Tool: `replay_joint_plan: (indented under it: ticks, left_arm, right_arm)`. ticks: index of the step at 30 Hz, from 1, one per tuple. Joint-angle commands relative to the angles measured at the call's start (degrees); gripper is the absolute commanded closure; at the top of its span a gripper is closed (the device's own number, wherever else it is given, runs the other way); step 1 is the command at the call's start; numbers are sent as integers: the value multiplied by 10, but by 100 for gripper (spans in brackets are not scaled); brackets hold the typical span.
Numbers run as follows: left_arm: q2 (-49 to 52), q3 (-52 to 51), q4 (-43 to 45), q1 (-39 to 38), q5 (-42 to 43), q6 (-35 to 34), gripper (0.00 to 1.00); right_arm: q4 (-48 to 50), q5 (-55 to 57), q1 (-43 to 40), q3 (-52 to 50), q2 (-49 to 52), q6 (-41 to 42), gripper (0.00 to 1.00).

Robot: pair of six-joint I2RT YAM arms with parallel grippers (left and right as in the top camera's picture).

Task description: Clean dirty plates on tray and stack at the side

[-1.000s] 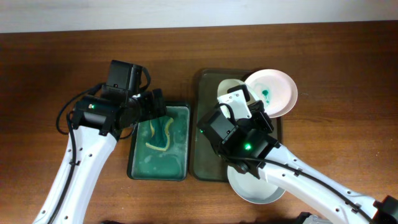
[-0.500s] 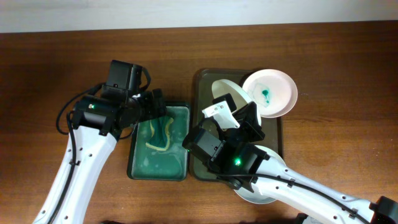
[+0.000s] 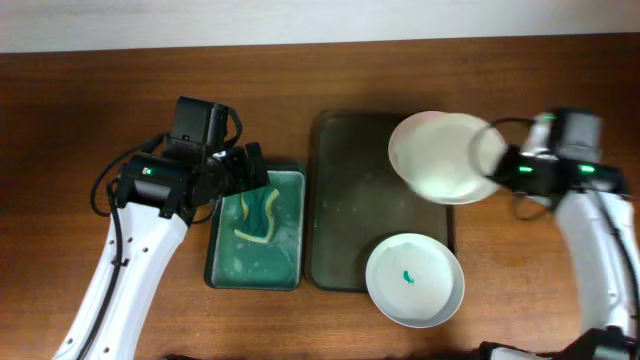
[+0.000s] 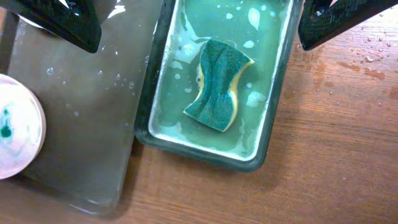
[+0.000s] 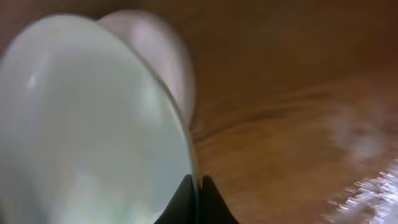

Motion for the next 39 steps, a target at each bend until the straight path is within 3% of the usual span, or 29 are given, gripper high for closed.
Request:
replay_joint_plan:
  ticks: [1,5,10,11,12,13,14,15,18,19,21,25,27,28,30,33,36,39]
  left_arm:
    - [-3,1,1,4,2,5,0]
    - [-3,1,1,4,2,5,1]
    - [-3,1,1,4,2,5,1]
    - [-3,1,1,4,2,5,0]
    - [-3,1,1,4,2,5,1]
    - [-3,1,1,4,2,5,1]
    - [-3,1,1,4,2,5,1]
    - [-3,1,1,4,2,5,1]
    - [-3,1,1,4,2,5,0]
    - [-3,1,1,4,2,5,0]
    - [-3,1,1,4,2,5,0]
    - [-3,1,1,4,2,5,1]
    - [-3,1,1,4,2,5,1]
    - [-3,1,1,4,2,5,1]
    - [-3,1,1,4,2,5,1]
    - [-3,1,1,4,2,5,1]
    - [-3,1,1,4,2,5,1]
    - [-3,1,1,4,2,5,1]
  right_arm:
    - [-16,-29,-164,9,8,22,96]
    - [-46,32,-298,1,63,42,96]
    - [-67,53,-293,-17,161,39,96]
    - [-81,52,-286,-17,171,36,88]
    - [-86,44,-278,-17,171,37,48]
    - [-87,38,-267,-12,162,37,36]
    - [-90,38,-253,1,146,37,34]
    - [-96,14,-234,20,127,13,35]
    - [-75,-96,-116,67,70,-76,52]
    - [-24,-87,-32,70,73,-142,52]
    - [51,16,56,71,120,-161,57]
    - [79,25,53,160,285,-193,57]
    - [86,23,45,198,346,-193,64]
    - [87,22,45,199,355,-193,83]
    - [66,14,46,199,358,-186,96]
    - [-46,-74,52,199,312,-144,96]
    - [-174,-108,134,193,287,-108,96]
    - [-114,-27,217,141,287,32,96]
